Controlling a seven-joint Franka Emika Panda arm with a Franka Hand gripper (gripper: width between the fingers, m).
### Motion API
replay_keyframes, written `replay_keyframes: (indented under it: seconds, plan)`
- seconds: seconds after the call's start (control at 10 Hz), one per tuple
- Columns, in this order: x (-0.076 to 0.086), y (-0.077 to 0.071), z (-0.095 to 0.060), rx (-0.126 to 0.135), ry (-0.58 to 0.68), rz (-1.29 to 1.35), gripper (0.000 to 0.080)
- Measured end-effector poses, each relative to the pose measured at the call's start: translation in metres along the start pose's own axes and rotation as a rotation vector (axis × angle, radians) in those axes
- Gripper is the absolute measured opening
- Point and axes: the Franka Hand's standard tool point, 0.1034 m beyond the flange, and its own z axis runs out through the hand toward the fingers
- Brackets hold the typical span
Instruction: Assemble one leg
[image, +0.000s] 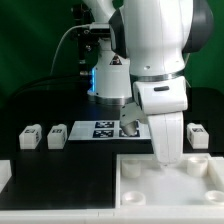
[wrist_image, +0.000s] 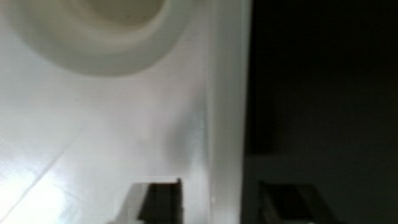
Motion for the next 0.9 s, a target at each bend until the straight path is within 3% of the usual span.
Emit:
replay_keyframes:
  seconds: [0.1, 0.3, 0.6, 0.9]
  plan:
    - [-0.0003, 0.0000, 0.0000, 0.000, 0.000, 0.001, 0.0316]
    - [-0.0008, 0.0001, 0.0000, 0.000, 0.000, 0.001, 0.0577]
    - [-0.0015, 0.0001, 0.0000, 0.000, -0.001, 0.003, 0.0646]
    - [-0.0021, 0.0002, 0.0000, 0.000, -0.001, 0.004, 0.0649]
